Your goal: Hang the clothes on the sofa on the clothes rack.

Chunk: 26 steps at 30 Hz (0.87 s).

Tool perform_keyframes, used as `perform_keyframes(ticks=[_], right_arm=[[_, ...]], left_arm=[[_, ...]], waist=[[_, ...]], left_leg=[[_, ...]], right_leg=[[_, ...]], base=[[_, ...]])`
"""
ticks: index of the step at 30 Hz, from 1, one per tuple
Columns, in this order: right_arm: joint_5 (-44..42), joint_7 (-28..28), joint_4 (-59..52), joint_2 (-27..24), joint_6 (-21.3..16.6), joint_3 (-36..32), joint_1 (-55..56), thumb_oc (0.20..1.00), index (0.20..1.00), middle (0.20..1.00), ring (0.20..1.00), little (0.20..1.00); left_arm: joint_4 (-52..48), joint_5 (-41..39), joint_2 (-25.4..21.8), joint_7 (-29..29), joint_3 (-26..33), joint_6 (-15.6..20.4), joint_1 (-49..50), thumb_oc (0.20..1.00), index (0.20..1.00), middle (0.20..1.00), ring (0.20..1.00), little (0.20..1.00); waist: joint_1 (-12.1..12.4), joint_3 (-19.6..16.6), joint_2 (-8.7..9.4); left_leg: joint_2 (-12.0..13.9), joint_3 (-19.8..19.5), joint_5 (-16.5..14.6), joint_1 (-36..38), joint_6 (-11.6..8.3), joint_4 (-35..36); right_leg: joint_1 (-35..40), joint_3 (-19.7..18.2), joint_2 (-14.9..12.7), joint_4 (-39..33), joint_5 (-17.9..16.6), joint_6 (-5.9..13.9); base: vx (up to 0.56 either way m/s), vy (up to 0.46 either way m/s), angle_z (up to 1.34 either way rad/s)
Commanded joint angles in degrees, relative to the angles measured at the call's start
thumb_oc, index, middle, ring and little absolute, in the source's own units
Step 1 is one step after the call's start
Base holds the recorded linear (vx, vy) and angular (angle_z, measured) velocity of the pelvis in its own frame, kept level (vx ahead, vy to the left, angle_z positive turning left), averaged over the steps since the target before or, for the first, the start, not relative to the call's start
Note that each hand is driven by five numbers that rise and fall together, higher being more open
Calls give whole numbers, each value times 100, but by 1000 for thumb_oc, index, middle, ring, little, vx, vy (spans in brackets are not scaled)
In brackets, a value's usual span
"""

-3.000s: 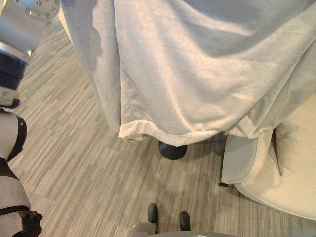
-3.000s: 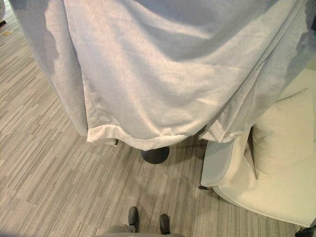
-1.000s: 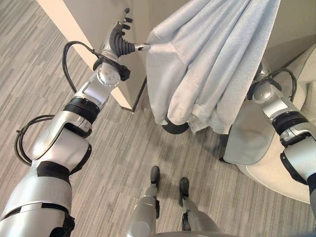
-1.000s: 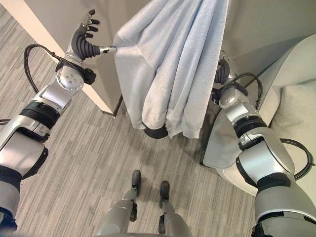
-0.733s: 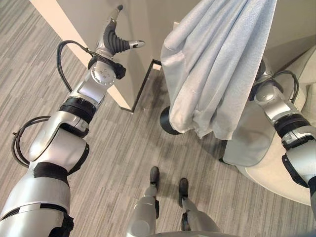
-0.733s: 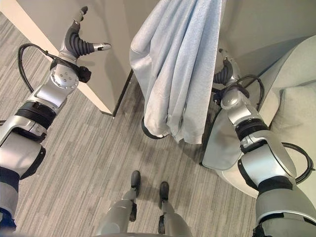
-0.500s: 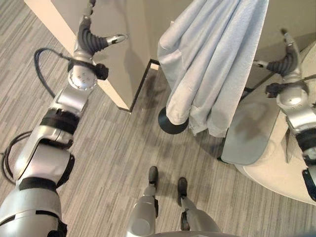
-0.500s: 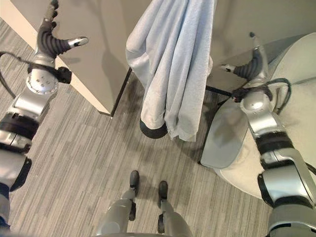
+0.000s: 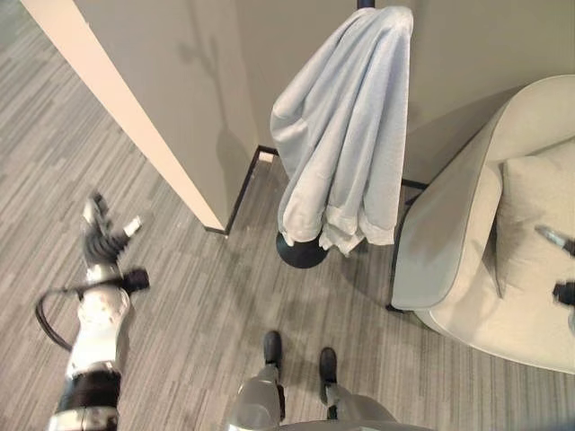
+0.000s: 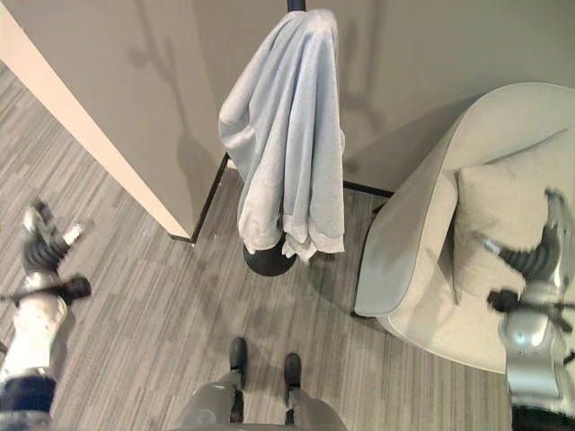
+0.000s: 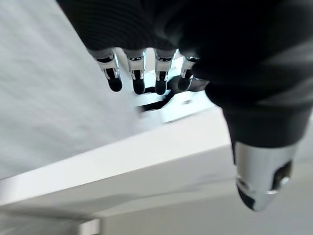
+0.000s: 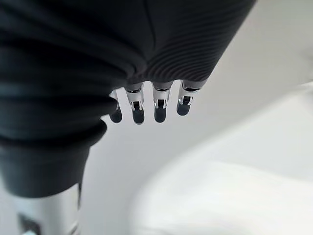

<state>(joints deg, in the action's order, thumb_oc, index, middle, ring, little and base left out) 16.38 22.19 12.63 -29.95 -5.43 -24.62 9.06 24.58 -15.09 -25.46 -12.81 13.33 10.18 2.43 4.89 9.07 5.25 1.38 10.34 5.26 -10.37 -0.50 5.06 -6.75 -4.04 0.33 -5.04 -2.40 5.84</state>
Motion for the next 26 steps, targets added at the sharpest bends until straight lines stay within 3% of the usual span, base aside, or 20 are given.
perform_keyframes(ticks=[1, 6, 7, 9, 11, 17, 26], right_arm=[[-298, 146, 442, -22, 23, 116, 176, 1000, 1000, 1000, 1000, 1000], [-1983, 88, 2885, 681, -334, 575, -127, 1000, 1000, 1000, 1000, 1000], [-2787, -204, 3673, 937, -505, 791, -279, 1000, 1000, 1000, 1000, 1000], [-3150, -384, 4068, 1031, -579, 928, -370, 1000, 1000, 1000, 1000, 1000], [-3972, -1051, 5124, 1489, -539, 1490, -518, 1000, 1000, 1000, 1000, 1000], [-4317, -1645, 5745, 1909, -353, 2314, -663, 1000, 1000, 1000, 1000, 1000], [-4170, -1828, 5274, 1960, -352, 2916, -689, 1000, 1000, 1000, 1000, 1000]], left_arm=[[494, 114, -72, 223, -392, 88, -219, 1000, 1000, 1000, 1000, 1000], [1765, 505, 321, 472, -1136, -18, -338, 1000, 1000, 1000, 1000, 1000], [2248, 588, 435, 653, -1462, -70, -446, 1000, 1000, 1000, 1000, 1000], [2455, 621, 472, 710, -1587, -55, -517, 1000, 1000, 1000, 1000, 1000], [3224, 777, 648, 852, -1903, -93, -727, 1000, 1000, 1000, 1000, 1000], [3964, 1354, 841, 946, -2358, -135, -906, 1000, 1000, 1000, 1000, 1000], [4027, 1353, 889, 1041, -2490, -129, -984, 1000, 1000, 1000, 1000, 1000]], waist=[[-66, -567, 24], [-121, -576, -1], [-155, -581, -20], [-155, -569, -26], [-177, -576, -75], [-215, -666, -179], [-186, -818, -247]], left_leg=[[-47, 309, -750, 529, -268, -6], [-44, 375, -712, 602, -240, -6], [-37, 406, -697, 603, -233, -6], [-33, 426, -696, 609, -233, -6], [-17, 491, -679, 644, -245, -6], [-6, 593, -693, 761, -261, -6], [-14, 642, -721, 876, -276, -6]], right_leg=[[145, 87, -314, 204, 214, 727], [141, 4, -311, 276, 201, 706], [108, -35, -296, 303, 204, 698], [103, -52, -287, 310, 213, 694], [71, -83, -259, 334, 231, 678], [82, -115, -234, 374, 283, 630], [197, -55, -239, 394, 341, 593]], base=[[34, 23, -15], [-23, 2, -8], [-57, 3, -9], [-31, 1, -13], [-21, 16, -16], [6, 34, -6], [12, 11, -3]])
